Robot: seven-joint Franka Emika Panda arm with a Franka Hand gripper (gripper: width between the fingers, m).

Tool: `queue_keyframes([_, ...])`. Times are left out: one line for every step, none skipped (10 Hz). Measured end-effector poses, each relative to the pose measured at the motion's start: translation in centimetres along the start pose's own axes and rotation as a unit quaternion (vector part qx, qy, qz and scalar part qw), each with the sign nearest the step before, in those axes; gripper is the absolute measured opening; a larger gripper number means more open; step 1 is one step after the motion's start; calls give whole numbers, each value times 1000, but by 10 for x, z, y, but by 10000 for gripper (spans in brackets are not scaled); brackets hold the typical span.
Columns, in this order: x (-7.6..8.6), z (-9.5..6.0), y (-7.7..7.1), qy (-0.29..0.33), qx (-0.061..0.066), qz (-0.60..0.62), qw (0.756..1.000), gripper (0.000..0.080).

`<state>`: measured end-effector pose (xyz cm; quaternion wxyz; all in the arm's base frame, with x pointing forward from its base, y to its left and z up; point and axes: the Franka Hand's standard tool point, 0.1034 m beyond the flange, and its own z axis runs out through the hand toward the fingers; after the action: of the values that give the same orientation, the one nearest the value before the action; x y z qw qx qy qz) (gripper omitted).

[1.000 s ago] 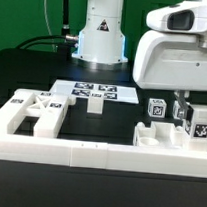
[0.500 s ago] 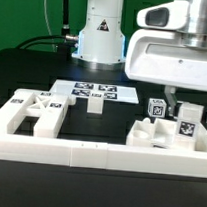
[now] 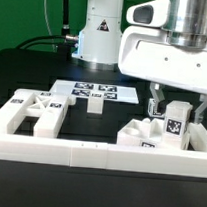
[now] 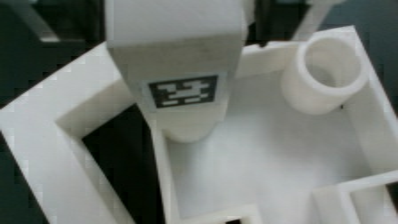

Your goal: Assemble chair

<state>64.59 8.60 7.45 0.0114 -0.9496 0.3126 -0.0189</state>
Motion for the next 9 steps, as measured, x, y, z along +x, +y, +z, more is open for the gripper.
queue_keyframes([-3,-11,1,3,5,-30,1000,518])
queue_keyframes([-9,-26,10,4,10,-70,997,621])
queue_keyframes([-11,-39,25,7,14,-102,995,641])
queue_keyframes([-11,-45,40,6,12,-107,994,641])
queue_keyframes([-9,-46,47,6,10,-102,995,648])
queue_keyframes([-11,-44,43,5,10,-105,994,648])
queue_keyframes([-12,-44,43,5,10,-106,994,649])
queue_keyframes([-11,-44,44,5,9,-105,994,649])
queue_keyframes([-11,-44,44,5,9,-105,994,649])
